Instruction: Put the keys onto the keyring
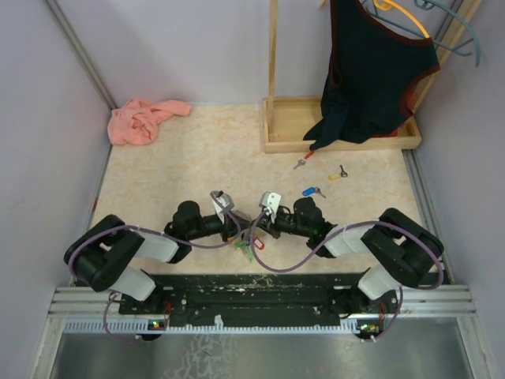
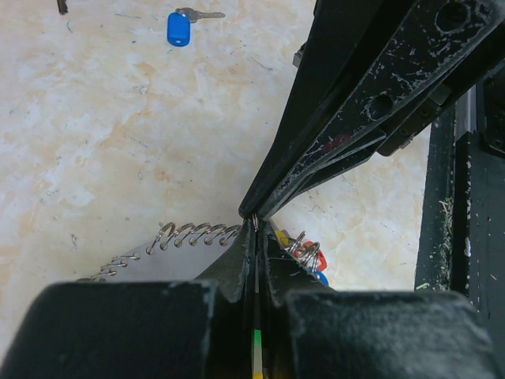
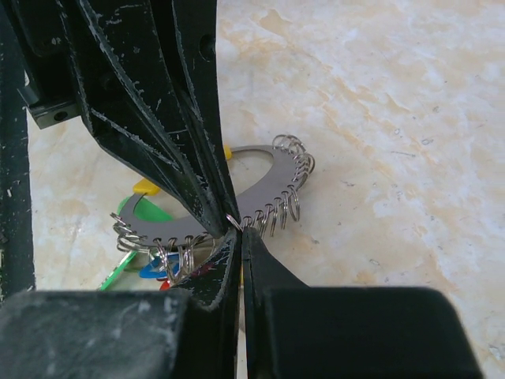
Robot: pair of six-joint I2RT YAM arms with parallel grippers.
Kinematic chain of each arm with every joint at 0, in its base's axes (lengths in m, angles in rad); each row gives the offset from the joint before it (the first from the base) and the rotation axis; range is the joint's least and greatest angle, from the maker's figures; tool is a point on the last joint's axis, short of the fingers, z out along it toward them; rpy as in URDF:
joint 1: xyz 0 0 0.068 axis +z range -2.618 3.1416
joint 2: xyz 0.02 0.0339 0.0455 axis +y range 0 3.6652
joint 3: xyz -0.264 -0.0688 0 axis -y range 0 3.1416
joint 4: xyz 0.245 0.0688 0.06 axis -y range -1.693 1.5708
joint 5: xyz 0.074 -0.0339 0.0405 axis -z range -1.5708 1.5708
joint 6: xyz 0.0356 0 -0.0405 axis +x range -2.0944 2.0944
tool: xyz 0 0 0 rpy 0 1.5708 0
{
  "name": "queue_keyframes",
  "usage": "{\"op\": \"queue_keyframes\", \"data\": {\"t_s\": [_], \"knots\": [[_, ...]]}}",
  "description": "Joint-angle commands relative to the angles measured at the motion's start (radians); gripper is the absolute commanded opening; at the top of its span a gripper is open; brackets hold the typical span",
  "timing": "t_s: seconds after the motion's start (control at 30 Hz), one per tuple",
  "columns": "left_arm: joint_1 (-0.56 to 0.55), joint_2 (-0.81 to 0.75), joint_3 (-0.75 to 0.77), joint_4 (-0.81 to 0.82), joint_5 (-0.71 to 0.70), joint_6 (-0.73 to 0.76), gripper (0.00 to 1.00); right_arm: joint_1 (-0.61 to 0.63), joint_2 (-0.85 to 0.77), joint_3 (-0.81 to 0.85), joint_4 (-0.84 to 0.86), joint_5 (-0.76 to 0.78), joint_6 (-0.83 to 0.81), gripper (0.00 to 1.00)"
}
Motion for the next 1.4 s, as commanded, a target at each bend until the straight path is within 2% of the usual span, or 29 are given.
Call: {"op": "queue_keyframes", "data": {"t_s": [0.0, 0.27, 0.37, 0.43, 0.67, 1.1, 1.23, 1.37], "knots": [[-0.001, -0.087, 0.091, -0.308, 0.051, 0.109, 0.01, -0.026, -0.088, 0.008, 0.015, -0.054, -0.027, 0.00], [-0.013, -0.154, 0.221, -0.660, -0.012, 0.188, 0.01, -0.114, -0.178, 0.056, -0.231, -0.197, -0.123, 0.24], [-0.021, -0.158, 0.276, -0.775, -0.028, 0.218, 0.01, -0.133, -0.167, 0.081, -0.293, -0.195, -0.146, 0.26], [-0.025, -0.164, 0.287, -0.787, -0.018, 0.224, 0.01, -0.133, -0.146, 0.080, -0.276, -0.232, -0.147, 0.26], [-0.045, -0.165, 0.303, -0.823, 0.015, 0.263, 0.01, -0.133, -0.068, 0.071, -0.166, -0.251, -0.121, 0.40], [-0.049, -0.184, 0.305, -0.798, 0.052, 0.258, 0.01, -0.133, 0.066, 0.078, -0.044, -0.296, -0.056, 0.42], [-0.052, -0.184, 0.294, -0.787, 0.065, 0.262, 0.01, -0.133, 0.087, 0.080, 0.022, -0.259, -0.026, 0.43], [-0.055, -0.186, 0.292, -0.793, 0.078, 0.271, 0.01, -0.138, 0.096, 0.069, 0.083, -0.130, 0.036, 0.41]]}}
